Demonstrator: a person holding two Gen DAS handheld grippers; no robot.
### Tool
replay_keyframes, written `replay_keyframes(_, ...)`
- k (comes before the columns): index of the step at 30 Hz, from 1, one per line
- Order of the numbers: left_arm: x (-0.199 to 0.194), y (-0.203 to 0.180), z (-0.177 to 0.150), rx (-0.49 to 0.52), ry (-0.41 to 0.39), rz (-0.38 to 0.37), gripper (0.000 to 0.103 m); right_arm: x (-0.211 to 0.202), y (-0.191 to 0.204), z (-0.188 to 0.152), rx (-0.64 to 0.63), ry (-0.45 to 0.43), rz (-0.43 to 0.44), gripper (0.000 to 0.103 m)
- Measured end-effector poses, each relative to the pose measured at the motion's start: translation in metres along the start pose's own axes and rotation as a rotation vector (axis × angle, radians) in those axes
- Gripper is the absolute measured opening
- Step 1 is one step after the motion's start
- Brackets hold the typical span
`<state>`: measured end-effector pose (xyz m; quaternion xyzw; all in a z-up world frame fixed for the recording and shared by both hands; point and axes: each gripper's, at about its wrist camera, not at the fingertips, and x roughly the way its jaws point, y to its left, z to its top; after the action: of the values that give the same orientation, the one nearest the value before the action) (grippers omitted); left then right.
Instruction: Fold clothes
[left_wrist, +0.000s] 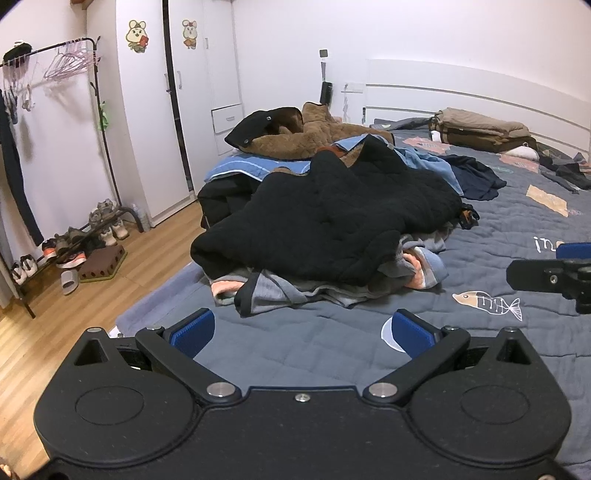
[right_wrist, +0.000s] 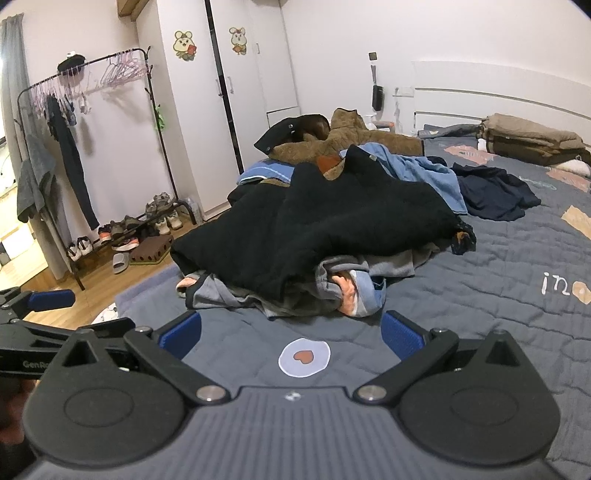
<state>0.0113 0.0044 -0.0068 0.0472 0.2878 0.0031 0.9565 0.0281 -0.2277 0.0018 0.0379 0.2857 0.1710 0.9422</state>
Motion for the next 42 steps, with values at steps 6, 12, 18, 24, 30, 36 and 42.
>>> replay_keyframes(6, 0.012, 0.006, 0.004, -0.007, -0.028, 0.013, 0.103, 0.018, 0.002, 0.003, -0.020, 0.010, -0.016, 0.103)
replay_keyframes(12, 0.039, 0.005, 0.025, -0.057, -0.044, -0.013, 0.103, 0.050, -0.009, 0.011, 0.030, 0.030, -0.041, 0.103)
replay_keyframes(18, 0.065, 0.007, 0.049, -0.080, -0.083, -0.036, 0.103, 0.087, -0.015, 0.024, 0.033, 0.036, -0.048, 0.103)
replay_keyframes(24, 0.089, 0.028, 0.049, -0.097, -0.106, -0.032, 0.103, 0.127, -0.020, 0.034, 0.085, 0.057, 0.009, 0.103)
replay_keyframes(30, 0.113, 0.051, 0.039, -0.149, -0.036, -0.100, 0.103, 0.163, -0.018, 0.032, 0.120, 0.090, 0.010, 0.103)
replay_keyframes(36, 0.119, 0.066, 0.038, -0.212, -0.031, -0.094, 0.103, 0.189, -0.017, 0.029, 0.158, 0.105, -0.005, 0.103)
replay_keyframes(42, 0.117, 0.074, 0.037, -0.230, -0.061, -0.128, 0.103, 0.207, -0.013, 0.032, 0.159, 0.106, -0.003, 0.101)
